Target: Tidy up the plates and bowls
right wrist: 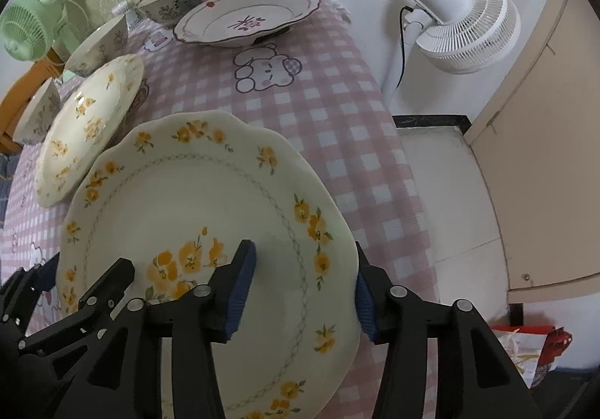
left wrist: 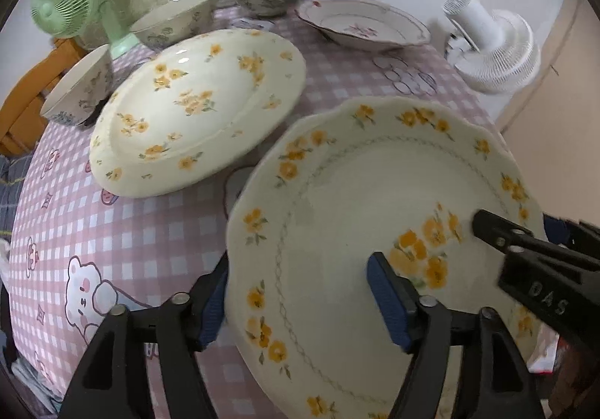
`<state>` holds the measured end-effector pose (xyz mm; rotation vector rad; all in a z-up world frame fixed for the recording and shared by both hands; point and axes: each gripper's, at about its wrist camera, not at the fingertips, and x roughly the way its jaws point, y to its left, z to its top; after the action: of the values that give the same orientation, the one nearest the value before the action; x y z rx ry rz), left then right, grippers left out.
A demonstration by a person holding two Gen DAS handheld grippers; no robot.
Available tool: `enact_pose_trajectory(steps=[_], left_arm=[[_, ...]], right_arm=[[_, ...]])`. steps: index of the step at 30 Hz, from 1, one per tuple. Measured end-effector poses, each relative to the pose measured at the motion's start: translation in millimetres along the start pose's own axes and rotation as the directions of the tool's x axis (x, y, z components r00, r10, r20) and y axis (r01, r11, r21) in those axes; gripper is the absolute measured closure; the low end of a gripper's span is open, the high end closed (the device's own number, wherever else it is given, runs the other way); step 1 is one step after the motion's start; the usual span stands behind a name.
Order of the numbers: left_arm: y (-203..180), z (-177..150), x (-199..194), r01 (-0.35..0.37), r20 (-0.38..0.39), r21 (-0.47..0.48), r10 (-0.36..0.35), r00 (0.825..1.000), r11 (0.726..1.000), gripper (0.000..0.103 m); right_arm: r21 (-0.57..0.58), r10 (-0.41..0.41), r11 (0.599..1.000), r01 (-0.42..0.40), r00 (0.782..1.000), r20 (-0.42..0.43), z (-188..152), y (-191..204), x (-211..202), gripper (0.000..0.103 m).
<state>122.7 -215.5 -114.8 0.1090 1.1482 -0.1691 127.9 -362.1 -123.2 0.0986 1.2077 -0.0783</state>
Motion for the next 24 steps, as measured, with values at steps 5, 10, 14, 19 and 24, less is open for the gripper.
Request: enact_pose_trajectory(steps=[5,10,14,19,24], left_arm=[[-2,-3,-22,0.023,0.049,0.078,-0.027,0.998,0.997,0.012],[22,0,-37,0.043,0.079,0.074,-0.049,0.996,0.996,0.009],[48,7,-53,0.071,0.118,0.075,-0.08,0.99,0.995,0.008],[82,14,-65,0.06,0.155,0.065,-0.07,0.985,0.996,0.008],[118,18,-72,0.021,0.194,0.048,-0.03,0.981,0.999,0.008]], right_arm=[[-0.003,-0.014,1.0,0.014,0.999,0.044,-3,11,-20,0.025],[0.025,-0.035,0.999,0.033,0.996,0.078,-1,24,-41,0.023],[0.042,-0.031,0.999,0.026,0.993,0.117,-1,44,-58,0.023],[0.062,-0.015,0.998,0.002,0.98,0.199,3,86,-78,0.023],[0.061,0.0,0.998,-0.015,0.968,0.251,6,125,-87,0.023]])
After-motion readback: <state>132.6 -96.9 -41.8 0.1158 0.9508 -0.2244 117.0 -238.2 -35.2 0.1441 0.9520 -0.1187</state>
